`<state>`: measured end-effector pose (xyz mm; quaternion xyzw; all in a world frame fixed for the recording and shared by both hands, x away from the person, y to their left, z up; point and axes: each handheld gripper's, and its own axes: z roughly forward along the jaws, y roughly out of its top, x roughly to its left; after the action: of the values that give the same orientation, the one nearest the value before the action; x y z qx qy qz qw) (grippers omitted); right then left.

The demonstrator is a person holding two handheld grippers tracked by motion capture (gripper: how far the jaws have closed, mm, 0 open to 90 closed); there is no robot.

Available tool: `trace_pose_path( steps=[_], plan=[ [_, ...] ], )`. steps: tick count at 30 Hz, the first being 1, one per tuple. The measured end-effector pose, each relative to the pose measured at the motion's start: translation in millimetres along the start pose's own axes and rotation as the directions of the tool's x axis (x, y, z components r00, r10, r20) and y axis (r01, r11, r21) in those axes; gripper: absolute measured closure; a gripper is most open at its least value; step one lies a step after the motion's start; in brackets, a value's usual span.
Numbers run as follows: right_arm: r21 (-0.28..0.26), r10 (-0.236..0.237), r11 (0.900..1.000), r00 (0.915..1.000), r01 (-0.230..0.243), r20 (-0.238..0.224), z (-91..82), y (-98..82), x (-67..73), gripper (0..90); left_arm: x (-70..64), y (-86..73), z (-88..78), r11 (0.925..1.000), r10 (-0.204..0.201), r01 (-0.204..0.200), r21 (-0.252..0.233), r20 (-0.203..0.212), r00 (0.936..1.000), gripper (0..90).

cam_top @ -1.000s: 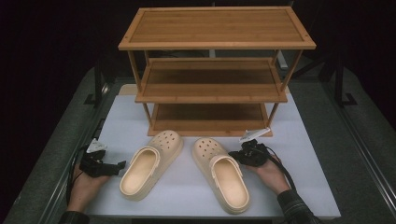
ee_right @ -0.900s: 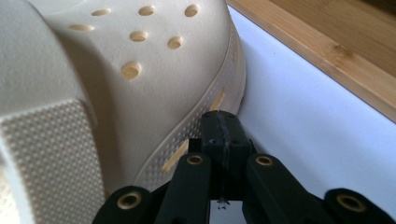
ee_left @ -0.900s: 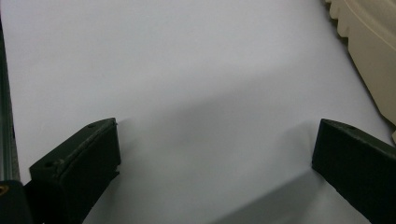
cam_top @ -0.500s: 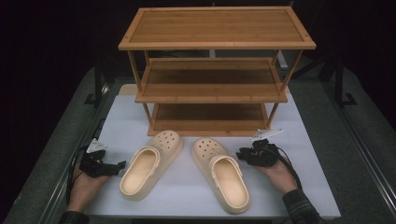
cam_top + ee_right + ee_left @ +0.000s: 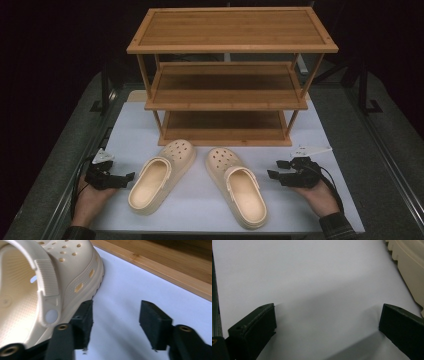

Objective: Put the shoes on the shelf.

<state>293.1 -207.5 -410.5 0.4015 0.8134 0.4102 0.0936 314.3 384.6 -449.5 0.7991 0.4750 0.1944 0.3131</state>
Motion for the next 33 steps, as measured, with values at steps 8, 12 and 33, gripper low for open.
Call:
trace_pose_path(
  steps=[8,12,33],
  plan=[
    [-0.022,0.009,1.0,1.0,-0.009,0.0,-14.6,-7.2,4.0,34.8,1.2,9.1,-25.7,0.9976,-0.002,0.005,-0.069,0.047,0.9989,0.9],
    [-0.043,0.0,0.999,1.0,0.0,-0.009,-22.2,-8.9,10.5,34.6,-6.1,19.1,-52.6,0.9917,0.033,-0.023,-0.127,0.079,0.9964,11.8],
    [-0.07,-0.071,0.996,0.9892,0.062,-0.128,-5.9,14.4,45.7,43.2,-66.9,51.7,-47.2,0.9631,0.228,-0.178,-0.201,0.257,0.9392,35.3]
  ],
)
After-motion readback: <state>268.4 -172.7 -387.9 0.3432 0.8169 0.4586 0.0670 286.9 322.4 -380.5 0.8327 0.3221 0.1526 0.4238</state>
